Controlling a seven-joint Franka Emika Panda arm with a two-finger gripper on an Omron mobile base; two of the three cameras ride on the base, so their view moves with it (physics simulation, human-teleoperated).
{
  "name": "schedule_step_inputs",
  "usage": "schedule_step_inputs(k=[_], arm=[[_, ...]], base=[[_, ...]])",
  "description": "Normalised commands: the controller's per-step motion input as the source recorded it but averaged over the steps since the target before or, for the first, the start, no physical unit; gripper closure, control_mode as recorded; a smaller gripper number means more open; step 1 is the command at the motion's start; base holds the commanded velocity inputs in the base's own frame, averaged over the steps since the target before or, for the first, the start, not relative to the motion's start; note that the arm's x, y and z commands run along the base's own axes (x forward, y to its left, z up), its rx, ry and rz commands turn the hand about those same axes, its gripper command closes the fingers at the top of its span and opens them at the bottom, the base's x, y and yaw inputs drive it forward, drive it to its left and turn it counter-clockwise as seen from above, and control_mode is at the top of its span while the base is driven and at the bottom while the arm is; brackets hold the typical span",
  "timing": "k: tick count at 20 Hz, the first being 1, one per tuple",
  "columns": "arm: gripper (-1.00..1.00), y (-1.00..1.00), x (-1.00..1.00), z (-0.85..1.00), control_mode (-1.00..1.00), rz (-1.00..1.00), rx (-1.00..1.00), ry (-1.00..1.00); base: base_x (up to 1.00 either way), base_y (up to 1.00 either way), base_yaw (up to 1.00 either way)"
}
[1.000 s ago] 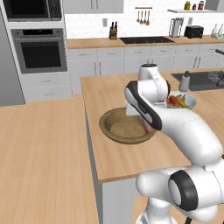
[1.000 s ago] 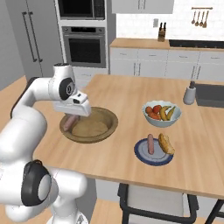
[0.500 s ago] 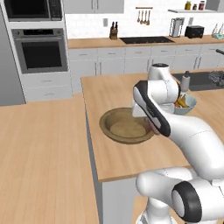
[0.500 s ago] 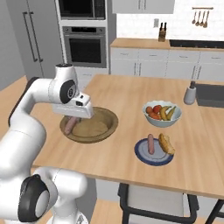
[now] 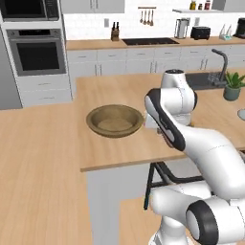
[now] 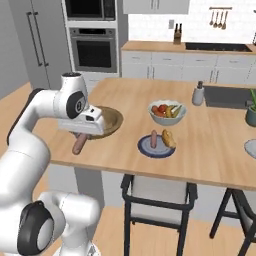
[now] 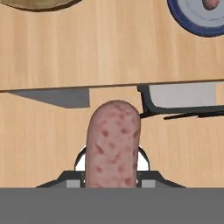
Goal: Place one bun and one sausage from the bowl on each plate.
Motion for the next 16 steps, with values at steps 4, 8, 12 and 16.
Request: schedule_step_inputs(k=[4, 8, 12, 16], arm=[[1.0, 0.0, 0.0, 0.0, 1.0, 0.0, 0.0, 0.0], [1.0, 0.0, 0.0, 0.0, 1.0, 0.0, 0.0, 0.0], [1.0, 0.0, 0.0, 0.0, 1.0, 0.0, 0.0, 0.0], [1.0, 0.0, 0.0, 0.0, 1.0, 0.0, 0.0, 0.0]], base=[[-0.24, -1.0, 0.0], [-0.24, -1.0, 0.0], [-0.37, -1.0, 0.0], [-0.26, -1.0, 0.0]])
